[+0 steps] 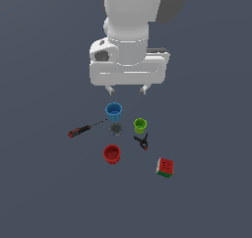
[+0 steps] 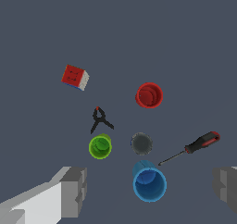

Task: Pick up a designated object from a clutter of objects.

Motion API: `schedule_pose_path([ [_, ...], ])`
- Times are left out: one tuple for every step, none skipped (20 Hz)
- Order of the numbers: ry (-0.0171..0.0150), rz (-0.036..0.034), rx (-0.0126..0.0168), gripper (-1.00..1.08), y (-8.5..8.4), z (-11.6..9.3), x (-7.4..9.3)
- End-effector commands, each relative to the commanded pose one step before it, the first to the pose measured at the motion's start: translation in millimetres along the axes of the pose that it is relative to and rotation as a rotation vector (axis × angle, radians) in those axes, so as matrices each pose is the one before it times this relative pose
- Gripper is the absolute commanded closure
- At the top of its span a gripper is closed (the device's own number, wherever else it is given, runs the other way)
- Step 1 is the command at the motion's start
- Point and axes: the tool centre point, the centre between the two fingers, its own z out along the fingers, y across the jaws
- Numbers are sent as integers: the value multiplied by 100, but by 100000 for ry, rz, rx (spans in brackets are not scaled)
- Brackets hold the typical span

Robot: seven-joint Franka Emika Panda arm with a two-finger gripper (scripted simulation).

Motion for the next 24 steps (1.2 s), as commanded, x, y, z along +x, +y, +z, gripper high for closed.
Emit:
schedule_pose_path([
  [0,0,0,-92,1,0,0],
  [57,66,44,-92,23,-20,17],
  [151,183,123,-92,59,-52,56],
  [263,317,212,-92,109,-96,88],
  [365,438,291,-92,146,-140,123],
  [469,559,367,-92,180,-196,158],
  [510,604,390,-92,188,-243,165],
  [414,488,309,-92,140,-231,131],
  [311,366,225,-92,93,-210,94],
  [204,240,141,-92,50,-175,56],
  [83,98,52,-92,4,-109,22],
  [0,0,0,-92,-8,-35,-7],
  [-69,-80,-56,-92,-28,54,-11],
  [-59,-71,-31,-92,10,102,-18],
  [-60,-73,-26,-92,25,159,-10],
  [-73,-92,-23,-92,29,222,3],
  [-73,-94,-12,-92,48,278,7],
  [-73,-95,-6,-92,68,332,8],
  [-73,-95,-4,-92,89,384,6],
  [-103,-134,-9,-92,88,452,6],
  [-119,-154,-18,-92,103,511,-5],
  [-146,-187,-28,-92,109,577,-14],
  [-163,-209,-33,-92,119,637,-24],
  [-173,-224,-33,-92,133,695,-34],
])
